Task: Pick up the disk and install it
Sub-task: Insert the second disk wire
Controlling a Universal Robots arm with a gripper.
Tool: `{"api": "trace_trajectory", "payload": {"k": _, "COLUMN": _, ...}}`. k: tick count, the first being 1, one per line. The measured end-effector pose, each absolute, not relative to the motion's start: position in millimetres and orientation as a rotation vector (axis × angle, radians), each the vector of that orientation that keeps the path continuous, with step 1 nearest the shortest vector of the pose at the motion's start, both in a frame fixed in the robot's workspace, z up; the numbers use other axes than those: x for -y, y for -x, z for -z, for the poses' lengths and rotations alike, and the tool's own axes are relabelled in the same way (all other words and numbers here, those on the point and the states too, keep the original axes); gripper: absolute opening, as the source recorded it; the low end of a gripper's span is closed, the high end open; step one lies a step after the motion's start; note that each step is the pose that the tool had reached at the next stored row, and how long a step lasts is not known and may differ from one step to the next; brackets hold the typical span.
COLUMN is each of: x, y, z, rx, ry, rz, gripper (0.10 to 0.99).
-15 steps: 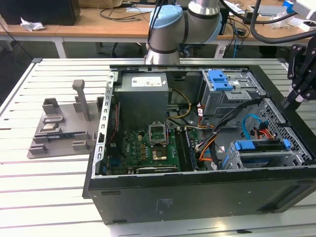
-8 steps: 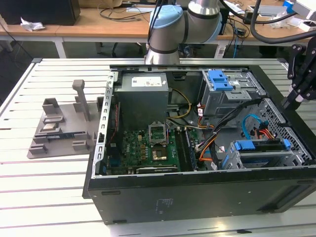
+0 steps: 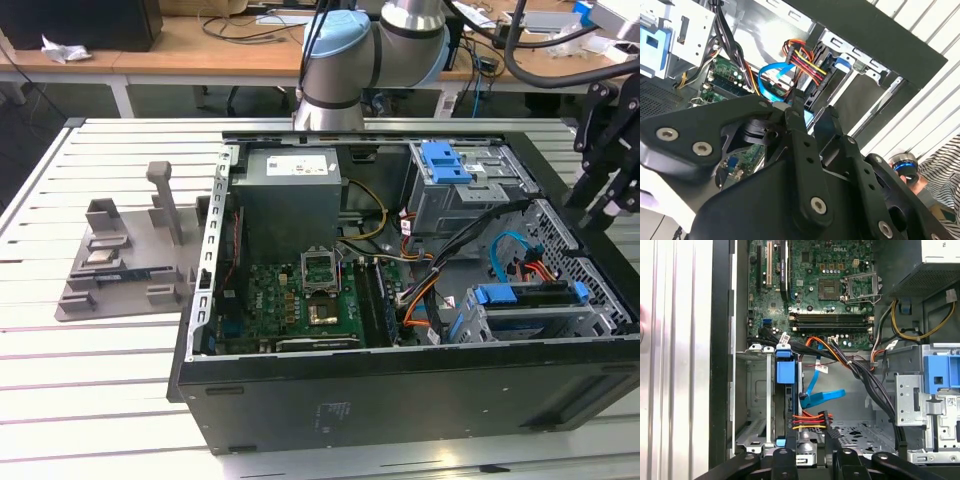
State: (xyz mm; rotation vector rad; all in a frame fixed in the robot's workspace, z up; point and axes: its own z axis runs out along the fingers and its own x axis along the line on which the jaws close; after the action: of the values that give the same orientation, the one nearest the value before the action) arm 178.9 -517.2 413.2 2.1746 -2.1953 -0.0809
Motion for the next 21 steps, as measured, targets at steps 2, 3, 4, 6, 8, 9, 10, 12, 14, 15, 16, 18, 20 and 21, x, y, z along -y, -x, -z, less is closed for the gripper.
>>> {"api": "trace_trajectory", "payload": {"k": 2, "x": 517, "y": -174, "z": -413, "rx": 2.196, "ry": -2.174, "rz": 0.081, "gripper": 0.361}}
{"api": "trace_trajectory", "payload": {"k": 3, "x": 517, "y": -171, "z": -412, "rx": 2.195, "ry": -2.174, "rz": 0.081, "gripper": 0.361}}
{"api": "trace_trajectory", "payload": {"k": 4, "x": 517, "y": -169, "z": -410, "rx": 2.196, "ry": -2.174, "rz": 0.081, "gripper": 0.361}}
{"api": "trace_trajectory", "payload": {"k": 6, "x": 517, "y": -165, "z": -407, "rx": 2.195, "ry": -2.174, "rz": 0.081, "gripper": 0.361}}
{"api": "trace_trajectory", "payload": {"k": 8, "x": 517, "y": -160, "z": -397, "rx": 2.195, "ry": -2.174, "rz": 0.080, "gripper": 0.361}}
{"api": "trace_trajectory", "payload": {"k": 9, "x": 517, "y": -158, "z": -394, "rx": 2.190, "ry": -2.179, "rz": 0.080, "gripper": 0.361}}
{"api": "trace_trajectory", "payload": {"k": 10, "x": 517, "y": -157, "z": -393, "rx": 2.184, "ry": -2.185, "rz": 0.080, "gripper": 0.361}}
{"api": "trace_trajectory", "payload": {"k": 12, "x": 517, "y": -154, "z": -388, "rx": 2.161, "ry": -2.207, "rz": 0.079, "gripper": 0.361}}
{"api": "trace_trajectory", "payload": {"k": 14, "x": 518, "y": -153, "z": -386, "rx": 2.129, "ry": -2.236, "rz": 0.079, "gripper": 0.361}}
{"api": "trace_trajectory", "payload": {"k": 15, "x": 520, "y": -153, "z": -380, "rx": 2.105, "ry": -2.257, "rz": 0.078, "gripper": 0.361}}
{"api": "trace_trajectory", "payload": {"k": 16, "x": 520, "y": -153, "z": -374, "rx": 2.101, "ry": -2.261, "rz": 0.078, "gripper": 0.361}}
{"api": "trace_trajectory", "payload": {"k": 18, "x": 520, "y": -153, "z": -371, "rx": 2.098, "ry": -2.264, "rz": 0.078, "gripper": 0.361}}
{"api": "trace_trajectory", "payload": {"k": 20, "x": 520, "y": -153, "z": -371, "rx": 2.098, "ry": -2.264, "rz": 0.078, "gripper": 0.361}}
{"api": "trace_trajectory", "payload": {"k": 21, "x": 520, "y": -153, "z": -371, "rx": 2.097, "ry": -2.264, "rz": 0.078, "gripper": 0.361}}
